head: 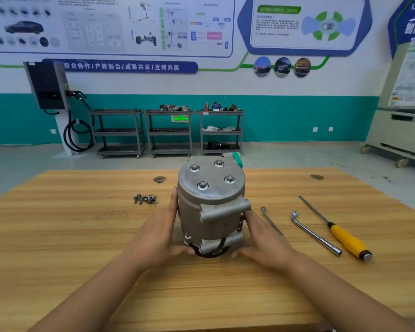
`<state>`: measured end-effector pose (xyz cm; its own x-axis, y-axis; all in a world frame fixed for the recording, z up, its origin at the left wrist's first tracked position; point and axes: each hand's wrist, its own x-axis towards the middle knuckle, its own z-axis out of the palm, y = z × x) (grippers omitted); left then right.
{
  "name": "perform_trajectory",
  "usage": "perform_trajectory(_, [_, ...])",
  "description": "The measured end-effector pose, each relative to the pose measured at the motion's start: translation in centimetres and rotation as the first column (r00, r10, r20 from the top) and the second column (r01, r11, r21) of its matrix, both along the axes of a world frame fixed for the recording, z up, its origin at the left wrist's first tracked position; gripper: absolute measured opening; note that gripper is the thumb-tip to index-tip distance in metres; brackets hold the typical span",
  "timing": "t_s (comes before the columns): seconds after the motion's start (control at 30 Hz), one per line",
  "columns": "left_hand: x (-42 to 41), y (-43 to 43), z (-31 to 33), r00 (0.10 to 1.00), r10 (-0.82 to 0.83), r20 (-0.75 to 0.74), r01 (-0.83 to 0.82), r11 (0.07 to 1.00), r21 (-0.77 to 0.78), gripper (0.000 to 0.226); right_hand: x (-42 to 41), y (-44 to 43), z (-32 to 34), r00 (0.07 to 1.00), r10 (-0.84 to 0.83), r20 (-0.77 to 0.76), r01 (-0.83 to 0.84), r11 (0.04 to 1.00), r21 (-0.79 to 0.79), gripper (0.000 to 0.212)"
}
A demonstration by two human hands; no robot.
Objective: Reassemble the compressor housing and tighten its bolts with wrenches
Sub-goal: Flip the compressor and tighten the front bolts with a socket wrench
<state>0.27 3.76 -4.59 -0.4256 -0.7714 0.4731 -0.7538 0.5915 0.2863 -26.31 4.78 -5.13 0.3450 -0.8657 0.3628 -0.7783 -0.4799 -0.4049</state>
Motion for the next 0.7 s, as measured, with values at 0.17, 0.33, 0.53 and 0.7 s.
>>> perform_trajectory(0.17, [0.2, -1.0, -0.7, 0.999, 0.021, -0.039, -0.025, 0.994, -0.108, 0.138, -0.1, -2.1, 0.1, 0.995, 0.086, -0.056, -0.093, 0.984, -0.150, 0.110])
perform_trajectory(0.33, [0.2, -1.5, -1.2, 0.978, -0.183, -0.099, 0.151, 0.951, -0.271, 0.115, 0.1, -3.5, 0.2, 0.985, 0.128, -0.117, -0.145, 0.977, -0.156, 0.103])
perform_trajectory(0.53, [0.4, -2.6, -1.4, 0.989, -0.123, -0.078, 0.102, 0.966, -0.236, 0.112, 1.0, -3.9, 0.8, 0.956, 0.281, -0.086, -0.294, 0.921, -0.254, 0.132])
perform_trajectory(0.7, [1.4, -2.9, -2.0, 0.996, 0.004, -0.094, -0.012, 0.996, -0.089, 0.086, 1.9, -4.6, 0.6, 0.964, 0.237, -0.119, -0.265, 0.873, -0.409, 0.143])
